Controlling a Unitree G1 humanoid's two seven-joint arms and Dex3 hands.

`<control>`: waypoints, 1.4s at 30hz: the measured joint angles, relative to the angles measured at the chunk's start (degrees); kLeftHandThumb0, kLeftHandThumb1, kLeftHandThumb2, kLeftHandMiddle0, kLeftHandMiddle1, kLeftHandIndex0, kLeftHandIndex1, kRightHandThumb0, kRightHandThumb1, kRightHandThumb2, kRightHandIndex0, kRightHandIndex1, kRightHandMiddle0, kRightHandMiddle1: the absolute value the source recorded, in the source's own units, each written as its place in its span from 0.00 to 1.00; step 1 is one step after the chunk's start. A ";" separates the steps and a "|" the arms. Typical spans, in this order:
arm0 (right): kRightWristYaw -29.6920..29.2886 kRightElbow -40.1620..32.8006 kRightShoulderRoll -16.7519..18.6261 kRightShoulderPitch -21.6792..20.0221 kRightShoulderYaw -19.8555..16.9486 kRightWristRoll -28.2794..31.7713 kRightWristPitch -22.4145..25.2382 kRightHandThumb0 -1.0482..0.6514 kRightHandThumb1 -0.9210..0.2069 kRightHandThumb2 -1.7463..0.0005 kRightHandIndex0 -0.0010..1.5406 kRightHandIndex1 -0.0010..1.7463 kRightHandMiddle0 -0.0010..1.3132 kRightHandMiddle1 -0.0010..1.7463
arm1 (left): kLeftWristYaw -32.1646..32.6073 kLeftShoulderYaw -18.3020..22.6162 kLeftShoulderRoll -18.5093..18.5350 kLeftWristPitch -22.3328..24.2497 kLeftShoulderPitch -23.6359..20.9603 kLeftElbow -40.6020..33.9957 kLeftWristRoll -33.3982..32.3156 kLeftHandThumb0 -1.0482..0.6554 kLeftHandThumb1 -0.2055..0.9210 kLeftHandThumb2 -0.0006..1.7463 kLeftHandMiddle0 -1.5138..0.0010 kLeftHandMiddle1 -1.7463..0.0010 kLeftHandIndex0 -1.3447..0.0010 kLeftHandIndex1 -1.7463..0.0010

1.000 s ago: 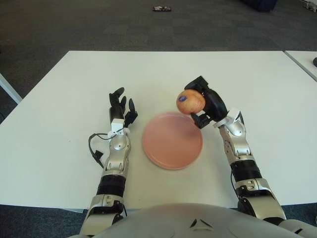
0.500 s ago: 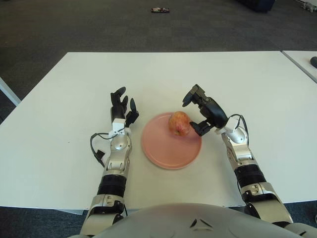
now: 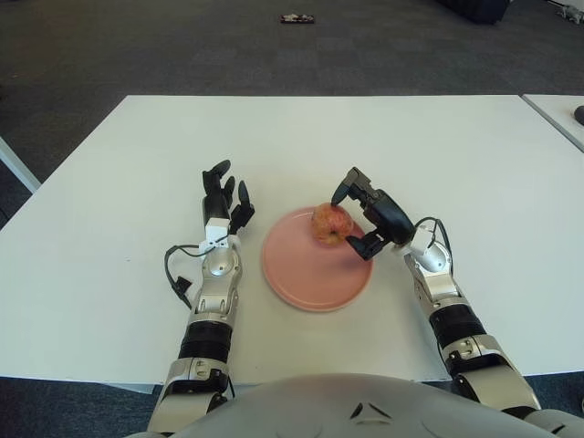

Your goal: Put the apple into the plate.

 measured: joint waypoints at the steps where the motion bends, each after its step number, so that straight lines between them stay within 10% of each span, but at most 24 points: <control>1: -0.05 0.00 -0.17 0.00 0.05 -0.27 -0.17 0.48 0.42 0.36 0.81 1.00 0.77 1.00 | 0.00 0.00 0.00 0.00 0.00 0.00 0.01 0.20 1.00 0.42 0.70 0.96 1.00 0.41; 28: -2.81 1.04 -2.06 -1.76 -0.12 -0.60 0.21 0.50 0.42 0.37 0.79 1.00 0.75 1.00 | -0.18 0.03 0.00 0.04 -0.09 0.50 -0.14 0.22 1.00 0.42 0.70 0.95 1.00 0.41; 42: -13.33 1.50 -0.86 -8.15 -5.17 -2.63 -0.35 0.47 0.39 0.38 0.79 1.00 0.76 1.00 | -0.31 0.13 0.10 0.01 -0.34 1.45 -0.09 0.21 1.00 0.42 0.70 0.95 1.00 0.41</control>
